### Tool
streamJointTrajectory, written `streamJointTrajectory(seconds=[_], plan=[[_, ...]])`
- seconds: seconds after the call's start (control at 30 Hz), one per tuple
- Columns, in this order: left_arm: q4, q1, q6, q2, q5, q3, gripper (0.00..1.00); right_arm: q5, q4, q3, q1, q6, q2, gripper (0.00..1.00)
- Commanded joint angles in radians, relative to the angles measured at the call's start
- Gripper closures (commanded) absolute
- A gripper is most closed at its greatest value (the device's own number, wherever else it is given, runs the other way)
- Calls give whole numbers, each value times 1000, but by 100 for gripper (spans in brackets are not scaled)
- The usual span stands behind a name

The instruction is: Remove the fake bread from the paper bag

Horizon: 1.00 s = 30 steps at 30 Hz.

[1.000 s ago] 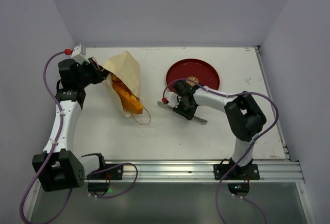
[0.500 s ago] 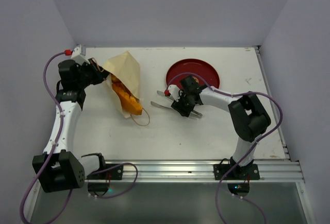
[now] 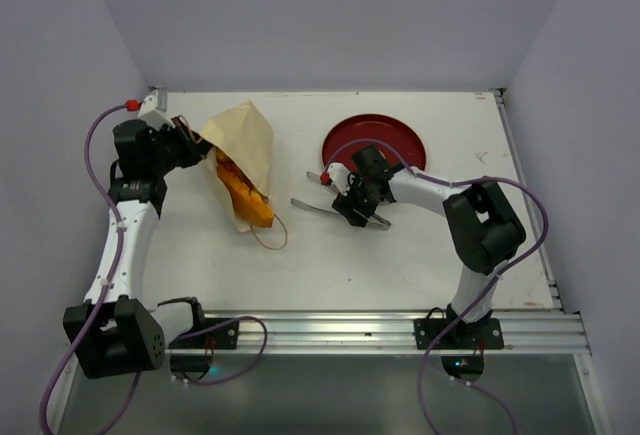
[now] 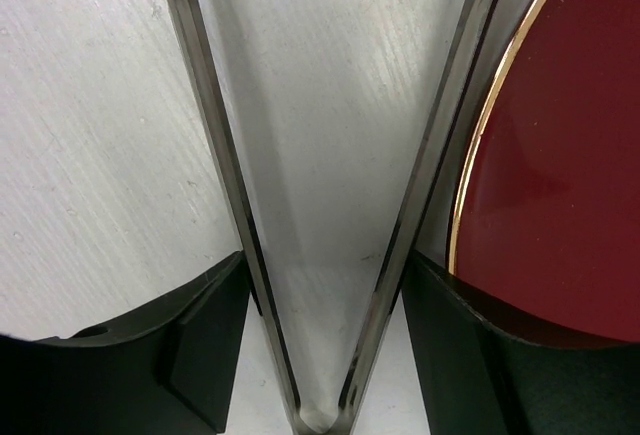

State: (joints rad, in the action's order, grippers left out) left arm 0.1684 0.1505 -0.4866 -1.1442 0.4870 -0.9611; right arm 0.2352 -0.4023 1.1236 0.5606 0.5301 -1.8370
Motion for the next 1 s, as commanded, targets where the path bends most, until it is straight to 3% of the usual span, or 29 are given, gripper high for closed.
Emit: streamJointTrajectory(seconds=[0.0, 0.07, 0.3, 0.37, 0.63, 0.9, 0.97], plan=[[-12, 15, -6, 24, 7, 21, 100, -22, -70, -54, 1, 45, -93, 37], [-12, 15, -6, 26, 7, 24, 100, -20, -76, -48, 1, 45, -93, 41], [-7, 15, -6, 32, 4, 25, 100, 10, -107, -45, -8, 51, -47, 92], [-6, 15, -6, 31, 4, 24, 100, 30, -125, -48, -11, 50, 14, 100], [-18, 15, -29, 9, -2, 7, 100, 93, -280, -10, -37, -39, 292, 100], [-26, -55, -56, -49, -33, -28, 100, 317, -458, 64, -47, -39, 525, 100], [-26, -84, -63, -58, -45, -44, 100, 335, -481, 91, -47, -35, 550, 94]])
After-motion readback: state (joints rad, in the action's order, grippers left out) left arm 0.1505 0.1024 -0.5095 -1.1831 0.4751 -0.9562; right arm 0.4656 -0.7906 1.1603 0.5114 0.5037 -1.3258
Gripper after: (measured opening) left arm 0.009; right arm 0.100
